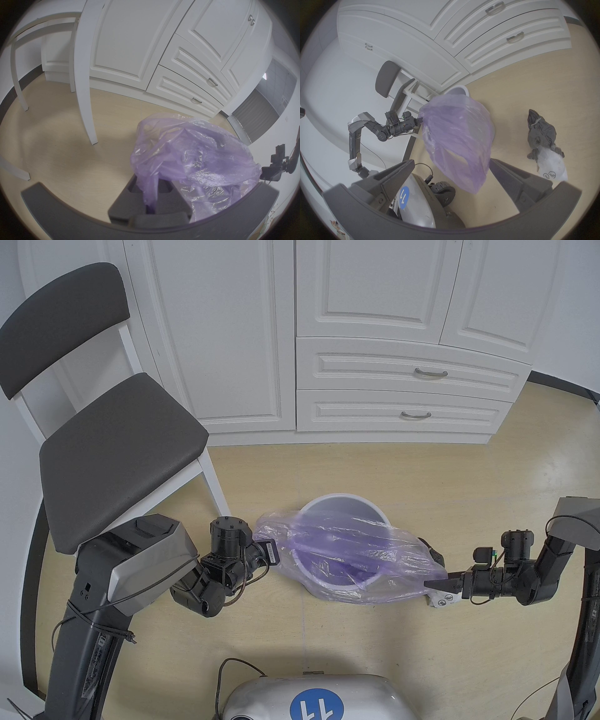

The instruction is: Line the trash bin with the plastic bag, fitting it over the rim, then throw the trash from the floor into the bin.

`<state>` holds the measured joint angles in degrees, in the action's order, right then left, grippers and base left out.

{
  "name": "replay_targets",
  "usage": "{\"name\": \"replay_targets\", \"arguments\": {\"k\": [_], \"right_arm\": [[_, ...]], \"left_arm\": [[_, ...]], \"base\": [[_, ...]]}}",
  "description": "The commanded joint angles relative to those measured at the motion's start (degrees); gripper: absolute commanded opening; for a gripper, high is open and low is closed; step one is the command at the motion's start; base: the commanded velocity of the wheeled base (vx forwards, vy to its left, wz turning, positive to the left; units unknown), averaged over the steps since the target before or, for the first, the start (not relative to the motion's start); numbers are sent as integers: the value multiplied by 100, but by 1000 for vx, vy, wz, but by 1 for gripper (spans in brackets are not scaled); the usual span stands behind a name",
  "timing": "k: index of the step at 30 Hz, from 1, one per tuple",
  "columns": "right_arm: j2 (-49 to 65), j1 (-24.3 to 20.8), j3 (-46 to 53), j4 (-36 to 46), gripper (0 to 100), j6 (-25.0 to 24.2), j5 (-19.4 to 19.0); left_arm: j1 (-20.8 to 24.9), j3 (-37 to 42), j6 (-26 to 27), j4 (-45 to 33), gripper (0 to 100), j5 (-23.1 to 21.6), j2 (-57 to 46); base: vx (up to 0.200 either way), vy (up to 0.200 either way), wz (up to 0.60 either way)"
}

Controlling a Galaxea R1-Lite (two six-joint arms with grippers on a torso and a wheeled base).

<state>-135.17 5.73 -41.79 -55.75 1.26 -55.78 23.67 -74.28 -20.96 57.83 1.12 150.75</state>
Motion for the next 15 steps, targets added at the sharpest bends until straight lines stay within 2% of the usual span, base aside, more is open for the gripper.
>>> {"name": "replay_targets", "arguments": {"k": [1,4,5,6,9,11,15], "right_arm": [[61,42,57,-208,100,-170,-3],[210,104,171,-894,100,-714,59],[228,104,180,-956,100,-758,68],[368,51,250,-1246,100,-1075,164],[544,16,285,-1404,100,-1198,428],[790,-186,268,-1448,100,-1224,1052],[1151,-678,373,-1448,100,-1224,1861]], "left_arm": [[-21,-43,-5,-18,0,2,7],[-21,-34,-5,-9,0,2,-10],[-12,-25,-14,-9,0,2,-19],[-12,19,-5,-9,0,2,-54],[-12,27,-5,-18,0,2,-63],[-12,27,-5,-26,0,2,-81],[-12,98,4,-26,0,2,-142]], "base": [[0,0,0],[0,0,0],[0,0,0],[0,0,0],[0,0,0],[0,0,0],[0,0,0]]}}
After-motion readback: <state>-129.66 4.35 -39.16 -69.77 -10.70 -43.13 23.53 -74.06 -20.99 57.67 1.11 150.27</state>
